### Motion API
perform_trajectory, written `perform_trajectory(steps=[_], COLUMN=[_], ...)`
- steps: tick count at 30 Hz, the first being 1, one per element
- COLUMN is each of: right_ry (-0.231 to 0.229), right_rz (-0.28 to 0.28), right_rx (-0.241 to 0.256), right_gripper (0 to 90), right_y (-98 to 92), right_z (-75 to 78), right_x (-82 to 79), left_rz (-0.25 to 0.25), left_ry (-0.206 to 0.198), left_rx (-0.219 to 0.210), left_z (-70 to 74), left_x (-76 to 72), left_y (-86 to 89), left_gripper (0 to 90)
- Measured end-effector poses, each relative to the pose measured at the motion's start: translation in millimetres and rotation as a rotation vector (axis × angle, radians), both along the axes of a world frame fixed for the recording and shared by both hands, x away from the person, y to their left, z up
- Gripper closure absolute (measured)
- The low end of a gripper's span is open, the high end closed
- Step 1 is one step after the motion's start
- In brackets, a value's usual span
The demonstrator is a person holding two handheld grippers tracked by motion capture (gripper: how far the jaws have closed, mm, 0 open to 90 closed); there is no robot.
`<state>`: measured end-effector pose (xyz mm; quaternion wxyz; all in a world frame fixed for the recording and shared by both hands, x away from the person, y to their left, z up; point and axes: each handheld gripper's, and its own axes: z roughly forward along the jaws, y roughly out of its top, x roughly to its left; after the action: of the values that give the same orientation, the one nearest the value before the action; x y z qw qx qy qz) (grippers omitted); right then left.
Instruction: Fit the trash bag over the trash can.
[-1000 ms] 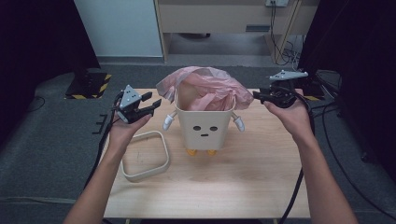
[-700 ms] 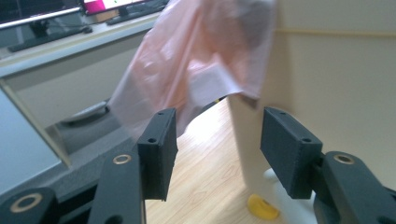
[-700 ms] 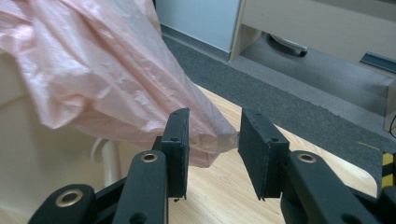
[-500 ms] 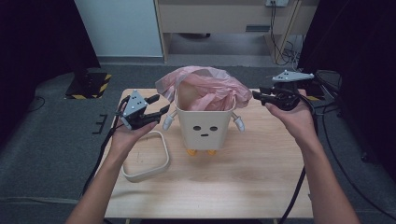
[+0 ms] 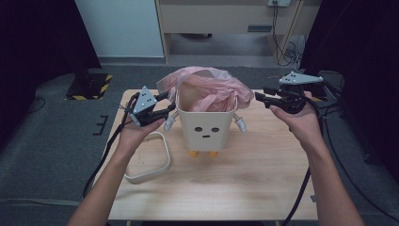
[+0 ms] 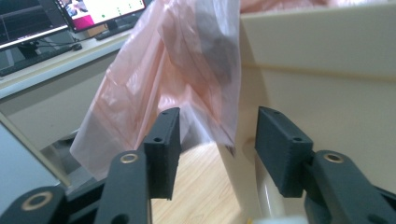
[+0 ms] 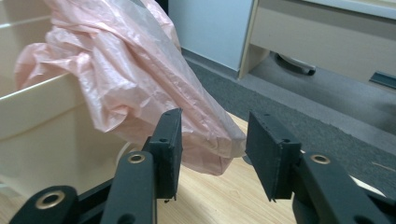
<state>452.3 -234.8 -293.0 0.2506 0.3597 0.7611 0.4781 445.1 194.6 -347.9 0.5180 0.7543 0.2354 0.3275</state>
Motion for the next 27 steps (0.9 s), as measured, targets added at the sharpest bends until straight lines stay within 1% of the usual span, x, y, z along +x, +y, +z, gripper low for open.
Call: perform_trajectory(steps=[2,3,4,6,7,8,9,10,11,12,16,17,18,19,21,22,23,26,27], right_ry=[-0.009,-0.009,-0.013,-0.017,-0.023,-0.026,-0.035,-0.040,-0.048,-0.056,-0.071,-0.073,-0.076,-0.076,-0.076,-0.076,-0.068,-0.052,-0.047], right_rz=[0.011,0.022,0.028,0.051,0.065,0.076,0.086,0.095,0.100,0.103,0.118,0.121,0.128,0.141,0.157,0.164,0.175,0.191,0.196], right_rx=[0.013,0.024,0.021,0.034,0.034,0.038,0.040,0.048,0.056,0.070,0.073,0.077,0.077,0.096,0.100,0.094,0.107,0.106,0.108], right_gripper=[53.7,52.6,51.6,49.3,47.9,46.7,45.6,45.0,44.7,44.4,44.5,44.5,44.5,44.5,44.5,44.7,45.3,46.6,47.4], right_y=[-2.2,-2.9,-3.9,-4.6,-4.9,-4.3,-3.3,-1.9,-0.6,1.5,10.1,13.2,15.5,18.3,23.1,25.4,28.1,34.5,36.6], right_z=[-1.1,-2.3,-3.1,-5.3,-5.9,-6.0,-5.9,-5.1,-4.3,-3.4,3.8,6.0,8.3,10.1,13.3,14.4,15.0,14.8,14.5], right_x=[-3.1,-5.1,-5.8,-7.5,-8.1,-8.7,-8.8,-9.0,-8.9,-8.4,-4.9,-4.0,-3.1,-2.1,-0.2,1.0,2.2,7.2,8.4], left_rz=[-0.001,0.014,0.000,-0.004,0.003,-0.005,-0.005,-0.006,-0.001,0.000,0.000,-0.007,-0.006,0.000,-0.003,-0.007,-0.016,-0.026,-0.032], left_ry=[-0.001,0.035,0.001,0.005,0.027,0.007,0.006,0.011,0.030,0.029,0.028,0.009,0.007,0.031,0.038,0.043,0.046,0.072,0.058], left_rx=[0.013,0.009,0.025,0.026,0.025,0.031,0.034,0.032,0.030,0.033,0.030,0.035,0.039,0.035,0.038,0.036,0.029,0.009,0.007], left_z=[-1.2,-2.5,-1.9,-2.8,-3.8,-3.4,-3.6,-4.0,-4.5,-4.5,-4.1,-3.3,-3.0,-3.4,-2.6,-2.4,-2.1,-1.5,-0.9], left_x=[1.5,-0.8,2.9,4.3,3.5,5.8,6.7,7.4,6.7,6.8,8.2,10.0,10.5,9.0,9.9,10.1,10.8,13.7,16.1], left_y=[-0.8,-1.5,-1.4,-2.4,-3.0,-3.2,-3.6,-4.4,-5.2,-6.0,-7.8,-7.8,-7.9,-8.2,-8.2,-8.1,-8.1,-7.3,-6.7], left_gripper=[51.7,51.8,51.8,52.8,53.4,53.3,53.4,53.6,54.0,54.4,56.6,58.4,59.3,60.8,66.4,69.1,73.1,84.3,86.0])
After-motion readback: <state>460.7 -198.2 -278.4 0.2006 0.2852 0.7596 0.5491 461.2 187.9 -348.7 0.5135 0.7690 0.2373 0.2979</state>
